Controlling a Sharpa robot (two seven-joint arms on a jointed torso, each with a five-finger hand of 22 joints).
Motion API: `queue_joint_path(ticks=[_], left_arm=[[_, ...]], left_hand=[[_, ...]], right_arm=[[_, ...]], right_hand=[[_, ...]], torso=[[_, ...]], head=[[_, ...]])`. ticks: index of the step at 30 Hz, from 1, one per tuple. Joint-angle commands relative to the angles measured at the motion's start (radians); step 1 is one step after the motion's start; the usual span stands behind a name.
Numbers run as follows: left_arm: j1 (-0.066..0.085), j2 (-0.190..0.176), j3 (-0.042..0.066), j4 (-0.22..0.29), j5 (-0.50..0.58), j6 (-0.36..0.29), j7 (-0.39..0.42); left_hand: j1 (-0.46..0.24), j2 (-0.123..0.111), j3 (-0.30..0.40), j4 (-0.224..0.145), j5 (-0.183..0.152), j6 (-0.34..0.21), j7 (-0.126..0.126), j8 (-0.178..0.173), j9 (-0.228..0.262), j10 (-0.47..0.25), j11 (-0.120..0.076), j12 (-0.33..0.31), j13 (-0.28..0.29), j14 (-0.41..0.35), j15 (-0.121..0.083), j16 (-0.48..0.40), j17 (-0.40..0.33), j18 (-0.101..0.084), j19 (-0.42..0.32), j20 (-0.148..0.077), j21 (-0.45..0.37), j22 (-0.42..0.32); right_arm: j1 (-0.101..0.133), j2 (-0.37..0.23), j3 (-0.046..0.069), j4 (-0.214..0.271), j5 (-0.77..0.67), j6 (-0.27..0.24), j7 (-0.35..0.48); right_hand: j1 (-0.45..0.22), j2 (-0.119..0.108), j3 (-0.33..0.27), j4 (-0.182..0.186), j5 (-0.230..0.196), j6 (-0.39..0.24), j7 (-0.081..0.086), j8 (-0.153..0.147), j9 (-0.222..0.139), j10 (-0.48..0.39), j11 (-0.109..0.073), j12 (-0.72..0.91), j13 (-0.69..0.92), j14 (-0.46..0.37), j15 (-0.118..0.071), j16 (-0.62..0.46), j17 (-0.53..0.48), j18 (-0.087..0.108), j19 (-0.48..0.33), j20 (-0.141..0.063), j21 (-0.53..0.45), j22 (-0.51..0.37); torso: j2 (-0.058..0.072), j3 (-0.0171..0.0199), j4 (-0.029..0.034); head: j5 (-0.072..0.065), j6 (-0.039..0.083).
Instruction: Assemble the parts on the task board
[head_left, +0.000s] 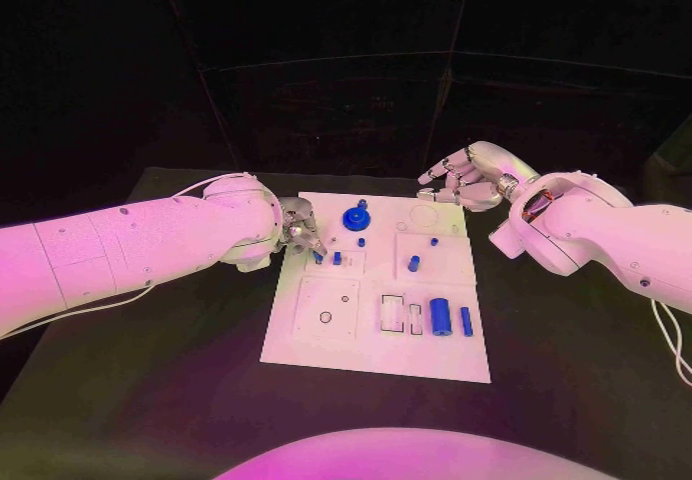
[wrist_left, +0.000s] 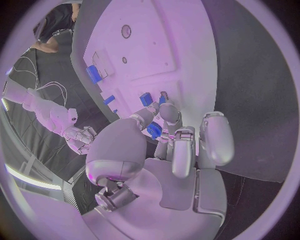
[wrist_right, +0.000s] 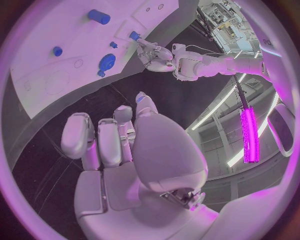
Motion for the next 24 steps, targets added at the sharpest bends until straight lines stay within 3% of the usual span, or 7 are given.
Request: queue_joint_path(ticks=[1,24], left_arm=[[-0.004,-0.003,-0.005,0.003,-0.011,0.033,-0.004],[-0.004,-0.014,-0.009,0.016,0.001,0.057,-0.007]], left_hand=[[-0.002,0.007,0.076,-0.069,0.005,0.002,-0.007,0.007,0.001,0.0,-0.004,0.0,-0.002,0.105,-0.006,0.003,0.263,-0.001,0.006,-0.002,0.003,-0.001],[-0.013,0.0,0.084,-0.064,0.004,0.004,-0.01,0.017,0.005,0.0,-0.006,0.001,-0.001,0.105,-0.006,0.003,0.263,-0.001,0.006,-0.002,0.002,0.0]], right_arm=[[0.002,0.001,0.0,0.001,0.002,0.005,0.008],[0.002,0.004,0.0,-0.001,0.001,0.005,0.009]], right_hand=[[0.003,0.007,-0.006,-0.002,0.004,-0.007,-0.001,0.004,-0.001,-0.007,0.0,-0.001,0.0,0.031,-0.006,-0.004,0.001,0.01,-0.006,0.0,-0.005,-0.002],[0.003,0.007,-0.006,-0.002,0.004,-0.007,-0.001,0.004,-0.001,-0.007,0.0,-0.001,0.0,0.031,-0.006,-0.004,0.001,0.01,-0.006,0.0,-0.005,-0.002]], torso=[[-0.001,0.0002,-0.0001],[0.0,-0.0001,-0.0002]], head=[[0.0,-0.001],[0.0,-0.001]])
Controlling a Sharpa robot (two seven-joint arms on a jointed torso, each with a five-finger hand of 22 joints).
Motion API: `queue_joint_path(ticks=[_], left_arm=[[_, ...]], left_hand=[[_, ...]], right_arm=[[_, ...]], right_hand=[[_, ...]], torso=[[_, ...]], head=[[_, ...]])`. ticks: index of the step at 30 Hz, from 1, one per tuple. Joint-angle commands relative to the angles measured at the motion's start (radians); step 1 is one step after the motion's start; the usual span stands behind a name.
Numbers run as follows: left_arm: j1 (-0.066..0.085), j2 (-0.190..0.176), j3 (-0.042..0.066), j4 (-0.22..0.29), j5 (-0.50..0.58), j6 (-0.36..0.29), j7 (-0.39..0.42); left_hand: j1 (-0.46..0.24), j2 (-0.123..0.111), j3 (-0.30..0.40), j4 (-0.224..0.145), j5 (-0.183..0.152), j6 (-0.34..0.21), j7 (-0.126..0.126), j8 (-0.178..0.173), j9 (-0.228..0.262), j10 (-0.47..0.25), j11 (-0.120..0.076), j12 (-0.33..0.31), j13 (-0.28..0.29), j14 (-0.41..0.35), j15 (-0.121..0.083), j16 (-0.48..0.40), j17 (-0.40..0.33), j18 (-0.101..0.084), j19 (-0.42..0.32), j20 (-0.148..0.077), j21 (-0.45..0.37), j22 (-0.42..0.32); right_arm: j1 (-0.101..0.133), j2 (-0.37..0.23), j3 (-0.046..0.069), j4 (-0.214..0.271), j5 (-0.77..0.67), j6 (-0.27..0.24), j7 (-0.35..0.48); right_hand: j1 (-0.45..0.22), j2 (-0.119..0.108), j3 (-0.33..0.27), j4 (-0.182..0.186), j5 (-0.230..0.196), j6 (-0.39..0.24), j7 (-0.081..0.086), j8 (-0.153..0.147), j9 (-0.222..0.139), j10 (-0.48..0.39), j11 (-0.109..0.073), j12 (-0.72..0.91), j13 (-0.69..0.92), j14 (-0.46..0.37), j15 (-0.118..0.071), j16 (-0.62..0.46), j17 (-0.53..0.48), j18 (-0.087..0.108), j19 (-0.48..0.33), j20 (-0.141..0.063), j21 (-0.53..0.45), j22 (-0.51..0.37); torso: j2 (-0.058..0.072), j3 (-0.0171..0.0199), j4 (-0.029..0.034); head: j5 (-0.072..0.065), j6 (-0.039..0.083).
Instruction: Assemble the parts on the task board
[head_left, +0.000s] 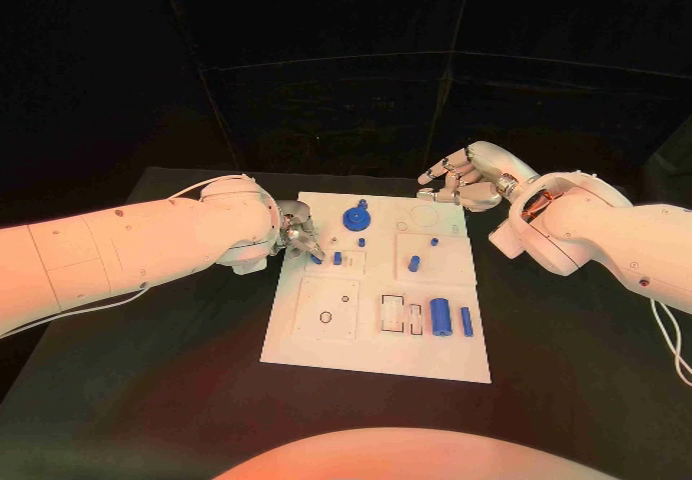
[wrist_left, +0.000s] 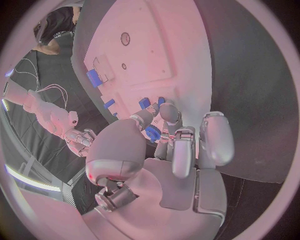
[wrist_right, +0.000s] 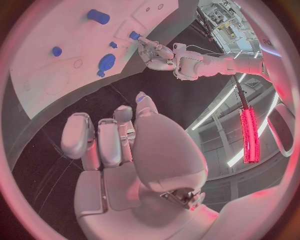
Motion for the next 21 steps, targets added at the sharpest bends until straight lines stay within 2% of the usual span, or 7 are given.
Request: queue_joint_path(ticks=[1,6,13,21], left_arm=[[-0.005,0.002,-0.005,0.002,0.004,0.034,-0.006],[-0.005,0.008,-0.005,-0.001,0.013,0.03,-0.005],[-0.004,0.021,-0.005,-0.013,0.019,0.029,-0.003],[-0.004,0.034,-0.005,-0.037,0.02,0.035,-0.003]], left_hand=[[-0.005,0.009,0.075,-0.064,0.003,0.004,-0.01,0.007,0.0,0.001,-0.01,0.002,0.001,0.105,-0.007,0.003,0.263,-0.002,0.006,-0.003,0.003,0.0],[-0.022,-0.003,0.074,-0.056,0.003,0.01,-0.014,0.019,0.003,0.004,-0.012,0.007,0.004,0.105,-0.008,0.003,0.263,-0.002,0.007,-0.003,0.004,0.003],[-0.065,-0.036,0.055,-0.035,0.003,0.02,-0.022,0.036,0.008,0.011,-0.018,0.017,0.012,0.105,-0.013,0.003,0.263,-0.003,0.009,-0.007,0.008,0.008],[-0.086,-0.047,0.047,-0.021,0.003,0.024,-0.026,0.044,0.008,0.013,-0.022,0.021,0.015,0.105,-0.016,0.003,0.263,-0.003,0.011,-0.01,0.01,0.011]], right_arm=[[0.002,0.002,0.0,0.0,0.001,0.004,0.009],[0.002,0.003,0.0,-0.001,0.001,0.004,0.009],[0.002,0.004,0.0,-0.001,0.001,0.003,0.01],[0.002,0.005,0.0,-0.001,0.001,0.002,0.01]], right_hand=[[0.003,0.007,-0.007,-0.002,0.004,-0.007,-0.001,0.004,-0.001,-0.007,0.0,-0.001,0.0,0.031,-0.006,-0.004,0.001,0.01,-0.006,0.0,-0.005,-0.002],[0.003,0.007,-0.007,-0.002,0.004,-0.007,-0.001,0.004,-0.001,-0.007,0.0,-0.001,0.0,0.031,-0.006,-0.004,0.001,0.01,-0.006,0.0,-0.005,-0.002],[0.003,0.007,-0.007,-0.002,0.004,-0.007,-0.001,0.004,-0.001,-0.007,0.0,-0.001,0.0,0.031,-0.006,-0.004,0.001,0.01,-0.006,0.0,-0.005,-0.002],[0.004,0.007,-0.007,-0.002,0.006,-0.007,-0.001,0.004,-0.001,-0.008,0.0,-0.003,-0.002,0.031,-0.006,-0.005,0.0,0.01,-0.007,0.0,-0.006,-0.003]], torso=[[0.001,-0.0001,-0.0002],[0.001,0.0004,-0.0007],[0.001,0.001,-0.0011],[0.0,0.0001,-0.0008]], head=[[0.0,-0.001],[0.0,-0.002],[-0.001,-0.004],[-0.003,-0.004]])
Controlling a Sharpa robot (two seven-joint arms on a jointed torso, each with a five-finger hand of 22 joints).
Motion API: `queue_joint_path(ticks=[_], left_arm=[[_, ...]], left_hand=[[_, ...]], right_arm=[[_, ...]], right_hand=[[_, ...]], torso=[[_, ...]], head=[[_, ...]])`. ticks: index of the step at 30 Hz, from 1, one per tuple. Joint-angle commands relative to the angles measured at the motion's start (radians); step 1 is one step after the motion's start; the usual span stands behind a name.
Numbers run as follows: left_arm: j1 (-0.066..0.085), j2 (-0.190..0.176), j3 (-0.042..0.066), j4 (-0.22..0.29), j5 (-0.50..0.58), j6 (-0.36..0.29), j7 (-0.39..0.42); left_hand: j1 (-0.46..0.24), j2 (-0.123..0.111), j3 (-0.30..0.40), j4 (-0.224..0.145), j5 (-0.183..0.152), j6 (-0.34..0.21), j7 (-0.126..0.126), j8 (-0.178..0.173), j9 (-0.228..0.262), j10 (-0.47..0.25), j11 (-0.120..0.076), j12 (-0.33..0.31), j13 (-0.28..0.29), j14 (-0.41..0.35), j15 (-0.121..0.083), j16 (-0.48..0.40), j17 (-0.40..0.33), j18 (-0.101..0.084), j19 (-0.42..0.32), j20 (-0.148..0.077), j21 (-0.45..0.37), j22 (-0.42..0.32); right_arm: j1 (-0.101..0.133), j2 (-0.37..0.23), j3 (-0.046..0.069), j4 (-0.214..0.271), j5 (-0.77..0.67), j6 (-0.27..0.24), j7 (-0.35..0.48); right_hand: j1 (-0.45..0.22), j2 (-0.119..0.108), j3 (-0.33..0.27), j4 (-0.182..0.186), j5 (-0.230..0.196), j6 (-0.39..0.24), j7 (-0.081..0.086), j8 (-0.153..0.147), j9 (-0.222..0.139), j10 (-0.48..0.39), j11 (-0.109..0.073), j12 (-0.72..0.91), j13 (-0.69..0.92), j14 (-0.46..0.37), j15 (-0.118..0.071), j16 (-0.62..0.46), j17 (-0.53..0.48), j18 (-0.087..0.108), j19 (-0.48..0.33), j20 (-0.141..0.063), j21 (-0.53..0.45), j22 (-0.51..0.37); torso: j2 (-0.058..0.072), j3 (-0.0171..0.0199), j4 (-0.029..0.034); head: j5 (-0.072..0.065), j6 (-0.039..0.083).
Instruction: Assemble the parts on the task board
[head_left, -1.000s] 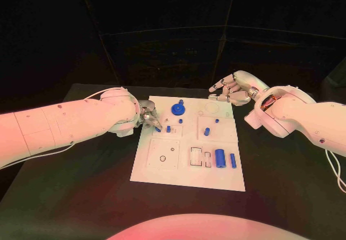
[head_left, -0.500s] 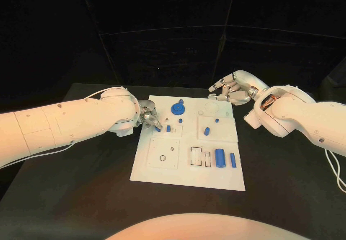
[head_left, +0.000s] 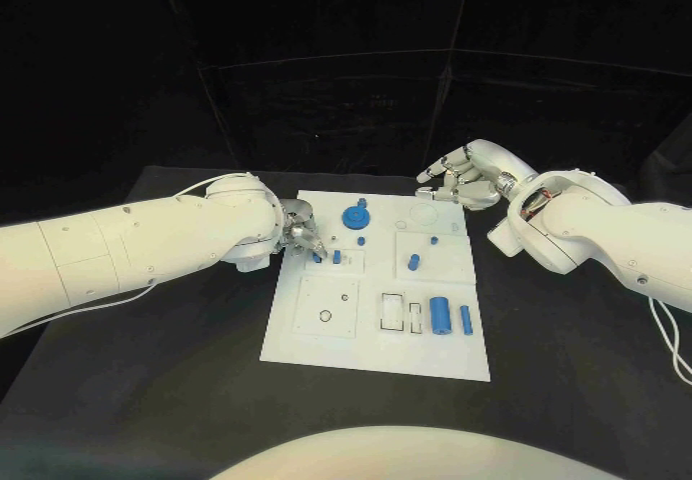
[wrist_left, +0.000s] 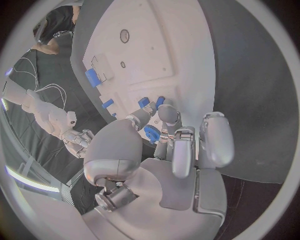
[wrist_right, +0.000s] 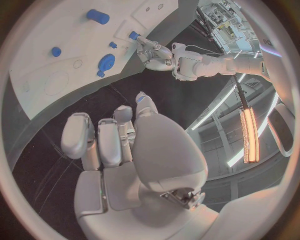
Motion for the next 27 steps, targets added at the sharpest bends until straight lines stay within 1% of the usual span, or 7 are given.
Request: queue_joint_path(ticks=[1,7,15,19,23,27], left_arm=[[-0.003,0.007,-0.002,-0.007,0.014,0.029,0.002],[-0.003,0.015,-0.003,-0.021,0.019,0.039,0.001],[-0.003,0.019,-0.006,-0.032,0.021,0.052,0.0],[-0.003,0.02,-0.006,-0.037,0.021,0.052,0.0],[-0.003,0.02,-0.006,-0.041,0.021,0.051,0.0],[-0.003,0.02,-0.007,-0.041,0.025,0.047,0.0]], left_hand=[[-0.011,0.001,-0.002,0.008,0.003,0.008,-0.011,0.005,0.0,0.0,-0.006,0.008,0.003,0.105,-0.009,0.003,0.263,-0.003,0.004,-0.003,0.005,0.001],[-0.017,-0.001,-0.004,0.013,0.003,0.009,-0.012,0.008,0.0,0.001,-0.007,0.009,0.003,0.105,-0.01,0.003,0.263,-0.003,0.005,-0.004,0.005,0.002],[-0.026,-0.003,-0.007,0.02,0.003,0.01,-0.012,0.011,-0.001,0.001,-0.007,0.01,0.004,0.105,-0.011,0.003,0.263,-0.004,0.005,-0.005,0.006,0.002],[-0.039,-0.009,-0.014,0.029,0.003,0.009,-0.012,0.013,-0.002,-0.001,-0.007,0.008,0.0,0.105,-0.011,0.003,0.263,-0.003,0.004,-0.006,0.003,0.001],[-0.076,-0.028,-0.042,0.053,0.003,0.011,-0.009,0.016,-0.003,-0.002,-0.004,0.007,-0.003,0.105,-0.01,0.003,0.263,-0.003,0.003,-0.006,0.001,0.0],[-0.115,-0.055,-0.082,0.078,0.003,0.009,-0.006,0.017,-0.006,-0.005,-0.002,0.007,-0.006,0.105,-0.008,0.003,0.263,-0.003,0.002,-0.005,-0.002,-0.002]], right_arm=[[0.002,0.001,0.0,0.001,0.001,0.002,0.009],[0.002,0.001,0.0,0.001,0.001,0.001,0.009],[0.002,0.0,0.0,0.002,0.001,0.002,0.009],[0.002,0.0,0.0,0.002,0.001,0.002,0.009],[0.002,0.0,0.0,0.003,0.001,0.001,0.009],[0.002,0.0,0.0,0.003,0.001,0.001,0.009]], right_hand=[[0.004,0.007,-0.004,0.001,0.006,-0.007,-0.001,0.004,-0.001,-0.008,0.0,-0.003,-0.001,0.031,-0.006,-0.005,0.0,0.01,-0.007,0.0,-0.006,-0.001],[0.004,0.007,-0.004,0.001,0.006,-0.007,-0.001,0.004,-0.001,-0.008,0.0,-0.003,-0.001,0.031,-0.006,-0.005,0.0,0.01,-0.007,0.0,-0.006,-0.001],[0.004,0.007,-0.004,0.001,0.006,-0.007,-0.001,0.004,-0.001,-0.008,0.0,-0.003,-0.001,0.031,-0.006,-0.005,0.0,0.01,-0.007,0.0,-0.006,-0.001],[0.004,0.007,-0.005,0.001,0.006,-0.007,0.0,0.004,-0.001,-0.009,0.0,-0.003,-0.002,0.031,-0.006,-0.006,0.0,0.011,-0.008,0.0,-0.007,-0.002],[0.004,0.007,-0.005,0.001,0.006,-0.007,0.0,0.004,-0.001,-0.009,0.0,-0.003,-0.002,0.031,-0.006,-0.006,0.0,0.011,-0.008,0.0,-0.007,-0.002],[0.004,0.007,-0.005,0.001,0.006,-0.007,0.0,0.004,-0.001,-0.009,0.0,-0.003,-0.002,0.031,-0.006,-0.006,0.0,0.011,-0.008,0.0,-0.007,-0.002]], torso=[[0.0,-0.0006,-0.0001],[-0.001,-0.0004,-0.0002],[-0.001,-0.0008,0.0012],[-0.001,-0.0007,0.0011],[-0.001,-0.0007,0.0009],[-0.001,-0.0006,0.0008]], head=[[-0.002,0.0],[-0.003,0.0],[-0.005,-0.001],[-0.005,-0.001],[-0.005,0.0],[-0.005,0.0]])
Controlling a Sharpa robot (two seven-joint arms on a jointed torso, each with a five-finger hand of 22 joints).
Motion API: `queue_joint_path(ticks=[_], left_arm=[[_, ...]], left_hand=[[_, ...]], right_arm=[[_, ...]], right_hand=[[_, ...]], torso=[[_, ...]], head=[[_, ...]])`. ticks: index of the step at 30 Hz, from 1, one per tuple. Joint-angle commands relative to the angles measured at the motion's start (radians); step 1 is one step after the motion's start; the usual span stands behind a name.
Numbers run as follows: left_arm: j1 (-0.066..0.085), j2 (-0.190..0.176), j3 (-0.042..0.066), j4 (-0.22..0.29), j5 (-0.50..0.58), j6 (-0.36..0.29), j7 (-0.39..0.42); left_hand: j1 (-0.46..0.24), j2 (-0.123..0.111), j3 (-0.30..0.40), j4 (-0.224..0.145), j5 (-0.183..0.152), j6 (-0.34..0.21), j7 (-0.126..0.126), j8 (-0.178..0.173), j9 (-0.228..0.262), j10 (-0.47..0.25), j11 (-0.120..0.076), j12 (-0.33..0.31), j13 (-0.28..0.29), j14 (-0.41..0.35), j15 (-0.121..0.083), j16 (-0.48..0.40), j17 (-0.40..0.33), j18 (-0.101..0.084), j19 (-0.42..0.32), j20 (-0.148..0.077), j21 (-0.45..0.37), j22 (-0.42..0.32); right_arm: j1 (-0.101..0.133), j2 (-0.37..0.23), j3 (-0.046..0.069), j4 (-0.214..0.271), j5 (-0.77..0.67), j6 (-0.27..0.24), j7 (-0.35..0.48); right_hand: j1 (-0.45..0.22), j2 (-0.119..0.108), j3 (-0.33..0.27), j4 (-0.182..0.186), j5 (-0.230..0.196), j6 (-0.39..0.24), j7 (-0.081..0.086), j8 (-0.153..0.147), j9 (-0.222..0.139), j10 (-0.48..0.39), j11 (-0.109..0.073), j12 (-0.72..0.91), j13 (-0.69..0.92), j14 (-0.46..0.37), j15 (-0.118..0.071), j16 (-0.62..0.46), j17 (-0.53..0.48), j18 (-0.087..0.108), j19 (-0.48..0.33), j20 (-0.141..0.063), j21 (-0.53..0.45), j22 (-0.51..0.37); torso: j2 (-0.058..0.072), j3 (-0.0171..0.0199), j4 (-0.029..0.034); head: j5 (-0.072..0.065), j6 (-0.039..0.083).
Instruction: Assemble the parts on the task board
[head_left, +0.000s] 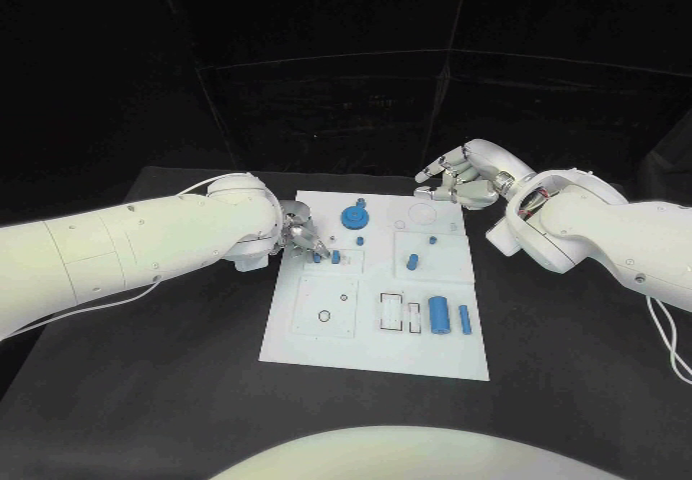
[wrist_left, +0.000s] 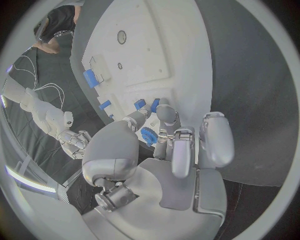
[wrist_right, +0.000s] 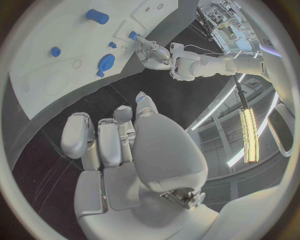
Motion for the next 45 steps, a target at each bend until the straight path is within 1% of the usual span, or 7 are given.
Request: queue_joint_path(ticks=[1,17,26,31,36,40,45], left_arm=[[-0.001,0.0,-0.001,0.0,0.009,0.014,-0.001],[-0.002,-0.034,-0.001,0.023,0.106,-0.17,0.063],[-0.002,-0.062,0.0,0.04,0.208,-0.267,0.231],[-0.001,-0.077,0.0,0.052,0.242,-0.338,0.419],[-0.001,-0.068,0.0,0.052,0.213,-0.412,0.587],[-0.001,-0.038,-0.001,0.038,0.11,-0.426,0.642],[-0.001,0.016,-0.006,0.005,-0.061,-0.397,0.634]], left_hand=[[-0.022,-0.011,-0.023,0.009,0.0,-0.004,0.007,0.003,-0.004,-0.003,0.004,0.001,-0.002,0.102,-0.005,0.003,0.263,-0.003,0.002,-0.005,-0.002,-0.002],[-0.024,-0.029,-0.126,0.059,0.001,-0.068,0.029,-0.02,-0.028,-0.092,0.023,-0.104,-0.131,0.102,0.007,0.003,0.263,0.001,-0.005,0.003,-0.025,-0.018],[0.033,-0.038,-0.166,0.061,0.001,-0.172,0.08,-0.077,-0.075,-0.197,0.07,-0.169,-0.172,0.087,0.045,-0.032,0.213,0.02,-0.049,0.033,-0.121,-0.101],[0.114,-0.019,-0.16,0.042,0.0,-0.194,0.107,-0.077,-0.092,-0.307,0.094,-0.234,-0.214,-0.044,0.07,-0.28,-0.088,0.096,-0.25,0.056,-0.516,-0.434],[0.272,-0.004,-0.111,-0.034,0.003,-0.242,0.132,-0.101,-0.123,-0.429,0.129,-0.319,-0.275,-0.268,0.098,-0.636,-0.449,0.1,-0.342,0.086,-0.662,-0.533],[0.348,-0.008,-0.078,-0.078,0.002,-0.231,0.136,-0.126,-0.157,-0.447,0.135,-0.368,-0.327,-0.285,0.105,-0.687,-0.503,0.107,-0.34,0.091,-0.694,-0.56],[0.368,-0.029,-0.071,-0.091,0.001,-0.199,0.124,-0.176,-0.212,-0.445,0.132,-0.433,-0.402,-0.156,0.097,-0.53,-0.373,0.106,-0.272,0.088,-0.674,-0.561]], right_arm=[[0.002,0.0,0.001,0.002,0.001,0.001,0.008],[0.002,-0.001,0.001,0.001,0.001,0.0,0.009],[0.002,-0.002,0.001,-0.001,0.001,-0.001,0.01],[0.002,-0.004,0.001,-0.002,0.001,-0.002,0.01],[0.002,-0.003,0.001,-0.006,0.001,-0.003,0.01],[0.002,0.001,0.001,-0.009,0.001,-0.002,0.011],[0.002,0.006,0.0,-0.012,0.001,-0.001,0.011]], right_hand=[[0.004,0.007,-0.005,0.001,0.006,-0.007,-0.001,0.004,-0.001,-0.009,0.0,-0.003,-0.001,0.031,-0.006,-0.006,0.0,0.011,-0.008,0.0,-0.003,-0.001],[0.004,0.007,-0.005,0.001,0.006,-0.007,-0.001,0.004,-0.001,-0.009,0.0,-0.003,-0.001,0.031,-0.006,-0.006,0.0,0.011,-0.008,0.0,-0.003,-0.001],[0.004,0.007,-0.005,0.001,0.006,-0.007,-0.001,0.004,-0.001,-0.009,0.0,-0.003,-0.001,0.031,-0.006,-0.006,0.0,0.011,-0.008,0.0,-0.003,-0.001],[0.004,0.007,-0.005,0.001,0.006,-0.007,-0.001,0.004,-0.001,-0.009,0.0,-0.003,-0.001,0.031,-0.006,-0.006,0.0,0.011,-0.008,0.0,-0.003,-0.001],[0.004,0.006,-0.006,0.002,0.007,-0.008,0.0,0.004,-0.001,-0.012,0.0,-0.007,-0.005,0.03,-0.005,-0.007,-0.002,0.011,-0.009,0.0,-0.005,-0.003],[0.004,0.006,-0.006,0.002,0.007,-0.008,0.0,0.004,-0.001,-0.012,0.0,-0.007,-0.005,0.03,-0.005,-0.007,-0.002,0.011,-0.009,0.0,-0.005,-0.003],[0.004,0.006,-0.006,0.002,0.007,-0.008,0.0,0.004,-0.001,-0.011,0.0,-0.006,-0.004,0.03,-0.005,-0.007,-0.001,0.011,-0.009,0.0,-0.005,-0.003]], torso=[[0.0,0.0001,0.0],[0.0,0.0,0.0001],[0.0,-0.0002,0.0],[0.0,0.0007,0.001],[0.0,-0.0003,0.0003],[0.001,0.0001,-0.0015],[0.003,-0.0004,-0.0032]], head=[[0.0,0.0],[-0.003,0.005],[-0.006,0.007],[-0.009,0.01],[-0.012,0.017],[-0.016,0.024],[-0.022,0.033]])
